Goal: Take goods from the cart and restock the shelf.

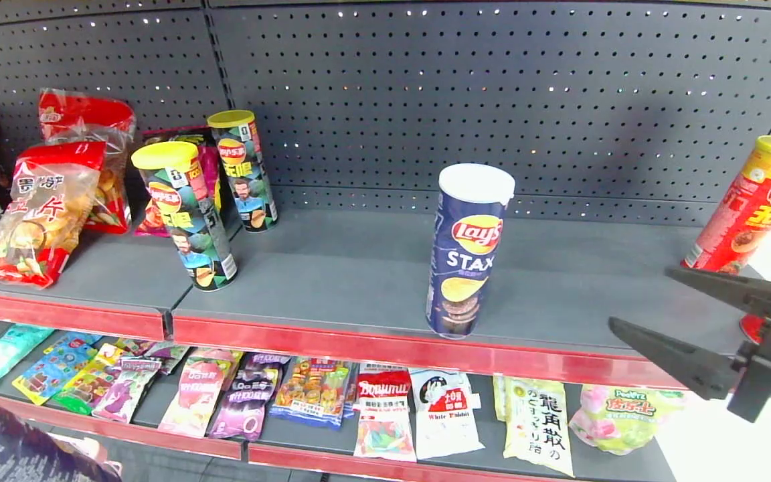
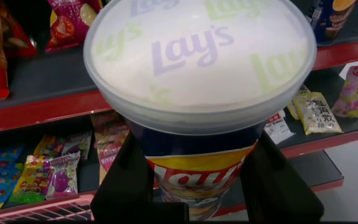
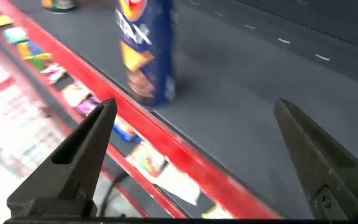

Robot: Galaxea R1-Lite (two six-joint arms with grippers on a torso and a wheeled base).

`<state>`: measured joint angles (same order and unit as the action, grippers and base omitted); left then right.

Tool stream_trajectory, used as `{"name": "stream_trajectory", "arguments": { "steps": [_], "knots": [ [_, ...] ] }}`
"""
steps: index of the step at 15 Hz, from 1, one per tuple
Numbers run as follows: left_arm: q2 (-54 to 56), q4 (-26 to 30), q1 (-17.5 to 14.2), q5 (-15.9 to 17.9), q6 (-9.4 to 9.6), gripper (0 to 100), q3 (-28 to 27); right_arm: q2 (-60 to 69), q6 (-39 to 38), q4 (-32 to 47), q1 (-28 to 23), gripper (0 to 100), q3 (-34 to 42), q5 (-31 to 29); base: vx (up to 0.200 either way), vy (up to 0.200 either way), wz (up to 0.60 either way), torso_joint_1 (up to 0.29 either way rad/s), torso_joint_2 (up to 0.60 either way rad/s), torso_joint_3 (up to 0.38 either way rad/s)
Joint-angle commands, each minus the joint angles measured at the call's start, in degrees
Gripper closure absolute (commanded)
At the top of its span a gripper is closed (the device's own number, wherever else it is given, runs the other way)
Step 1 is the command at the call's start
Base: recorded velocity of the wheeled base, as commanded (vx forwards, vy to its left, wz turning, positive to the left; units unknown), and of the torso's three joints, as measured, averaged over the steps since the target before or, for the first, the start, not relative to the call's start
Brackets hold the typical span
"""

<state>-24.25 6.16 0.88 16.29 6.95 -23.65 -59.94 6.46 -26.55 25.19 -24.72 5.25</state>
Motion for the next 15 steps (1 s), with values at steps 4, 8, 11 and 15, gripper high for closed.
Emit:
{"name": "stream_trajectory", "arguments": {
  "steps": [4, 8, 11, 15],
  "knots": [
    [1.5, -0.1, 0.0, 0.1, -0.18, 100, 1.1, 35.5, 0.3, 29.9, -14.7, 0, 3.4, -5.1, 0.000, 0.000, 0.00, 0.000, 0.00, 0.000],
    [1.7, -0.2, 0.0, 0.1, -0.27, 100, 1.5, 53.1, 0.6, 50.3, -21.2, 0, 1.7, -7.2, 0.000, 0.000, 0.00, 0.000, 0.00, 0.000],
    [1.9, -0.2, 0.0, 0.1, -0.53, 100, 1.2, 55.5, 0.5, 50.7, -22.7, 0, 2.7, -8.6, 0.000, 0.000, 0.00, 0.000, 0.00, 0.000],
    [3.2, -0.2, 0.0, 0.1, -0.62, 100, 1.1, 55.5, 1.4, 50.5, -22.7, 0, 7.0, -7.3, 0.000, 0.000, 0.00, 0.000, 0.00, 0.000]
  ]
}}
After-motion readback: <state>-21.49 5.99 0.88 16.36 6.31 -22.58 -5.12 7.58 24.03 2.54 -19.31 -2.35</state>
